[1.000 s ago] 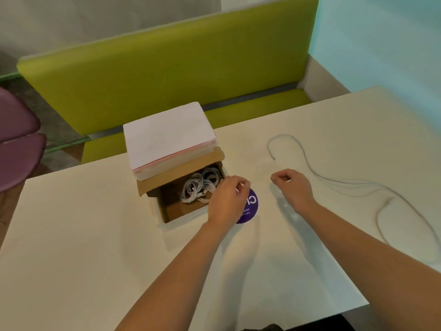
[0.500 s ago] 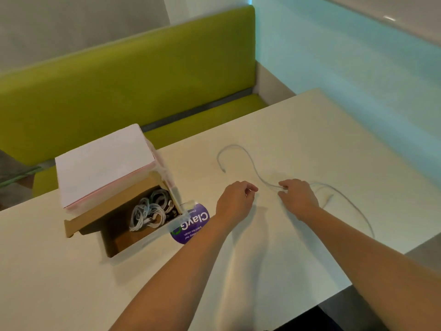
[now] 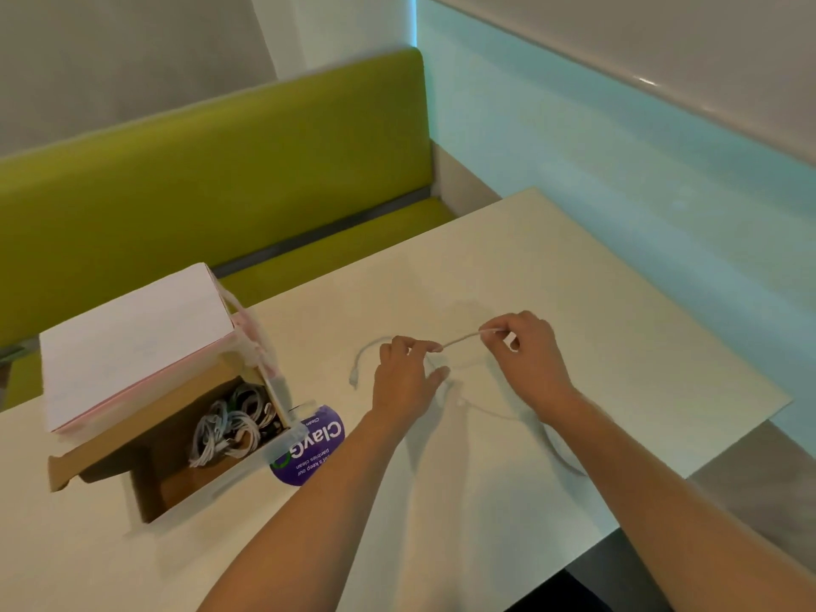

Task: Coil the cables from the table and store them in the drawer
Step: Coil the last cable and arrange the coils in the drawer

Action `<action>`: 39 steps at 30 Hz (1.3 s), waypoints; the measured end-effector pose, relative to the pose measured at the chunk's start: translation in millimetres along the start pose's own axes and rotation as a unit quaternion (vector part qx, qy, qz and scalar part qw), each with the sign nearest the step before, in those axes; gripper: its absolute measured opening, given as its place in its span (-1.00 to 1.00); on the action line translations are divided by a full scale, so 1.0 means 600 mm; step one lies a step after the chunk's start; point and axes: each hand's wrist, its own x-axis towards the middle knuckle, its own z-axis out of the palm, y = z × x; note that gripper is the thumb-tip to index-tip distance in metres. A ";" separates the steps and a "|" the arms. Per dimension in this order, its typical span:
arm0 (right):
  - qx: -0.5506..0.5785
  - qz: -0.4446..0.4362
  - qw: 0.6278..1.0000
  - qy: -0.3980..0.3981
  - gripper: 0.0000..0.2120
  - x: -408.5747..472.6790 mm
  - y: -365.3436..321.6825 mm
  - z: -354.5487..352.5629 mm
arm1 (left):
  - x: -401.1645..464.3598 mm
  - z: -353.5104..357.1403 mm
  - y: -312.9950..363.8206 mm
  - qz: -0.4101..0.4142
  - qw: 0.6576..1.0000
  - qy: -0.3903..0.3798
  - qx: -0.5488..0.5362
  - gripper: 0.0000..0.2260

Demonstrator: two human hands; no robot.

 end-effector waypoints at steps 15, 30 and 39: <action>0.229 0.050 0.967 0.097 -0.93 -0.005 -0.094 -0.091 | -0.057 -0.053 -0.043 -0.140 0.961 -0.125 -0.204 -0.77; 0.318 0.018 0.946 0.059 -0.90 -0.042 -0.134 -0.144 | -0.056 -0.135 -0.007 -0.185 0.957 -0.035 -0.222 -0.56; -0.150 0.074 0.985 -0.036 -0.86 -0.079 -0.065 -0.062 | -0.071 -0.235 0.062 -0.146 0.876 -0.009 -0.459 -0.83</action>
